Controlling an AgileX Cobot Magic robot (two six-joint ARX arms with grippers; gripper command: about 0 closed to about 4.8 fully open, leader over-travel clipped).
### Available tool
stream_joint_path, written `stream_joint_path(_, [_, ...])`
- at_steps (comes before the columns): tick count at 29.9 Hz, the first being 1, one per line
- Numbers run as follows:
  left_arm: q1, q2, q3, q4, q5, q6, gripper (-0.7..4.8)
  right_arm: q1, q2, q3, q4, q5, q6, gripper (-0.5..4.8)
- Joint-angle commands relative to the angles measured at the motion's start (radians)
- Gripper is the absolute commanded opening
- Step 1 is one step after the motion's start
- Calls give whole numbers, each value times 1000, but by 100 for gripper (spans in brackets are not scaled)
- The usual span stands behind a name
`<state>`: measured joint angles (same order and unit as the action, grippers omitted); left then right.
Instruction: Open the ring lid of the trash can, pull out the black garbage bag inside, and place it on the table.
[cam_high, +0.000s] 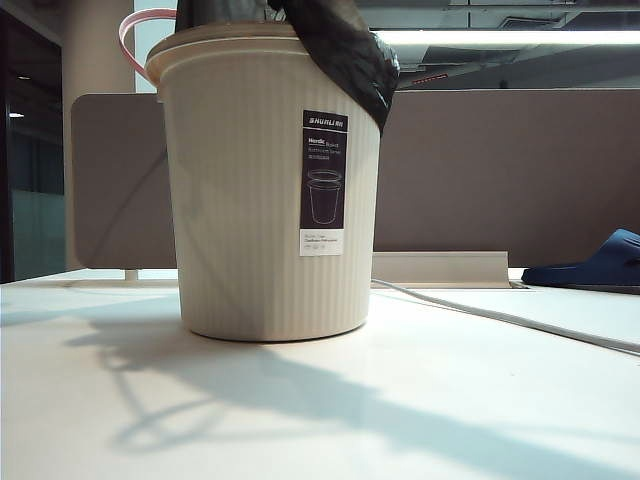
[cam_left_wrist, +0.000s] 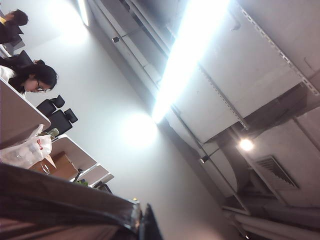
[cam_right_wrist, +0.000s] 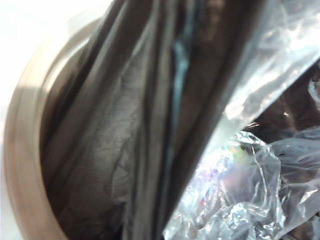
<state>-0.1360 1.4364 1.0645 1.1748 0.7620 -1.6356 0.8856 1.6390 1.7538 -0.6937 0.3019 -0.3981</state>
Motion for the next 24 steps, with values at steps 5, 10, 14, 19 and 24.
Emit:
stream_joint_path(5, [0, -8, 8, 38, 30, 13, -5, 2, -32, 19, 23, 116, -128, -5])
stream_joint_path(10, [0, -8, 8, 38, 63, 32, -5, 2, -35, 116, 26, 126, -189, -5])
stream_joint_path(14, [0, -8, 8, 40, 61, 32, -5, 0, -35, 170, 27, 127, -259, -5])
stream_joint_path(19, [0, -9, 15, 92, 40, 23, -5, 0, -35, 179, 48, 146, -315, -5])
stream_joint_path(24, [0, -9, 92, 78, 58, 13, -5, 0, -35, 196, 69, 155, -361, -5])
